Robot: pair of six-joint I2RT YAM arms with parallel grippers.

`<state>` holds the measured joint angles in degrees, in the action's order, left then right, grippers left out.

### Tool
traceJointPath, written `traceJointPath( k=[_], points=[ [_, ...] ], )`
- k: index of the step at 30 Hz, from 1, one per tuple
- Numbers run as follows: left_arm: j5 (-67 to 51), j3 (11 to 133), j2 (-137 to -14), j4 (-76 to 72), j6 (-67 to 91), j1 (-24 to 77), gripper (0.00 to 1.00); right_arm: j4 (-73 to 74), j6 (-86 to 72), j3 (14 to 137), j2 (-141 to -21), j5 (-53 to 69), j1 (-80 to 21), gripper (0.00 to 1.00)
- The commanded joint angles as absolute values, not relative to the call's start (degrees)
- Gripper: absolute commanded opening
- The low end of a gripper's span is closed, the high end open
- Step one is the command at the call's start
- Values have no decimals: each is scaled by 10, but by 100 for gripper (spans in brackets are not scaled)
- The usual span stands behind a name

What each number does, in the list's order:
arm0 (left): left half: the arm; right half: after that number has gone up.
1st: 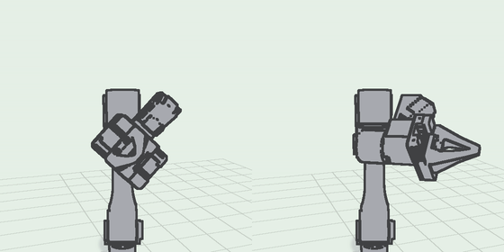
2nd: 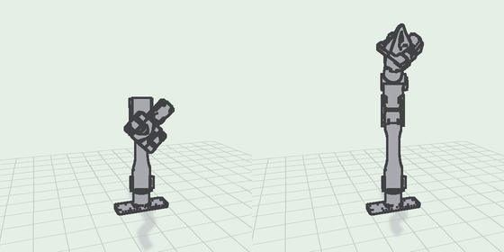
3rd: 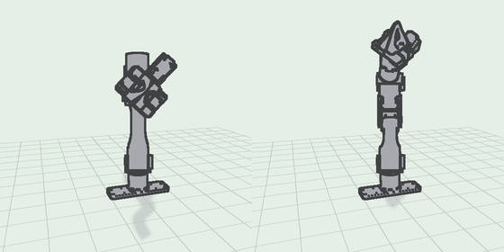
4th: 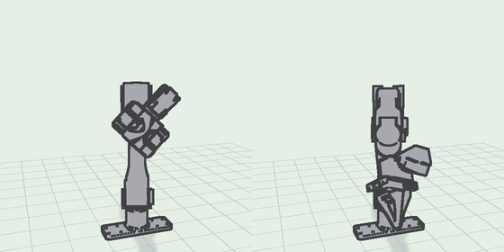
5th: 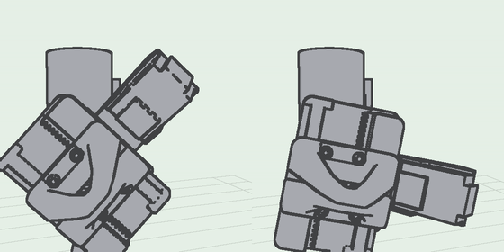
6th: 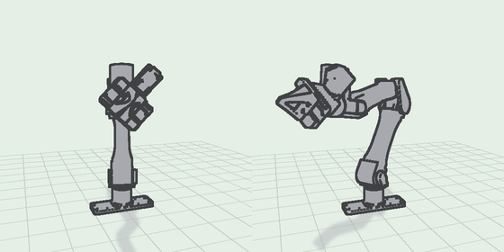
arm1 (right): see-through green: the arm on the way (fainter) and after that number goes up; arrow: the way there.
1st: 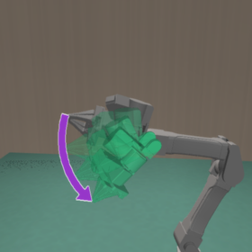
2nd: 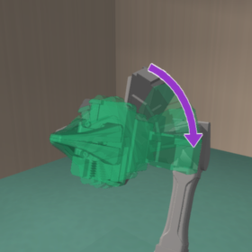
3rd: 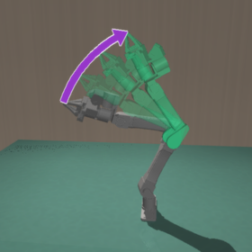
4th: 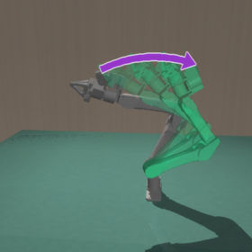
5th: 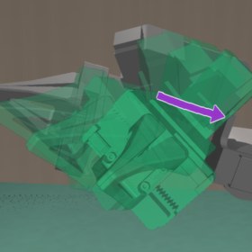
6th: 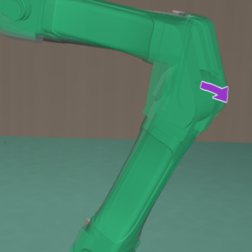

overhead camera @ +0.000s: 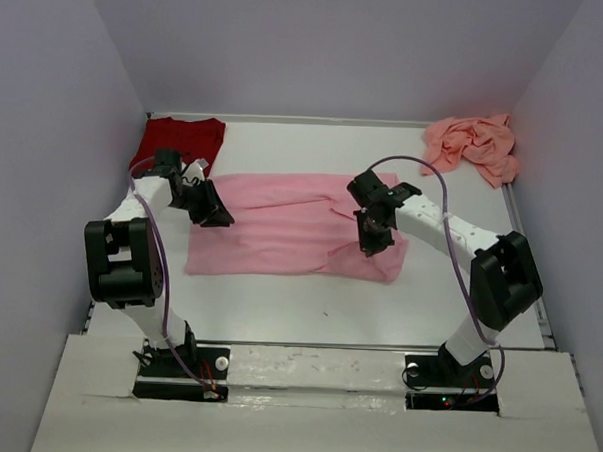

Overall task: Fold and stack the t-shirts
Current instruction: Fold the tshirt

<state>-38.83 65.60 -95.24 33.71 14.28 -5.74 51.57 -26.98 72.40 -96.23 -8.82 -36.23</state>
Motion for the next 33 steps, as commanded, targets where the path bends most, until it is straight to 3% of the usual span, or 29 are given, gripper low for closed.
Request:
traceJointPath(
  k=[1, 16, 33],
  points=[
    [-398, 663, -955, 353, 131, -60, 31, 534, -236, 756, -954, -65, -329, 0],
    [-389, 642, -918, 396, 117, -79, 31, 489, -178, 838, -1077, -41, -280, 0],
    [-353, 461, -692, 370, 161, -190, 29, 456, -105, 900, -1161, -15, -215, 0]
  ],
)
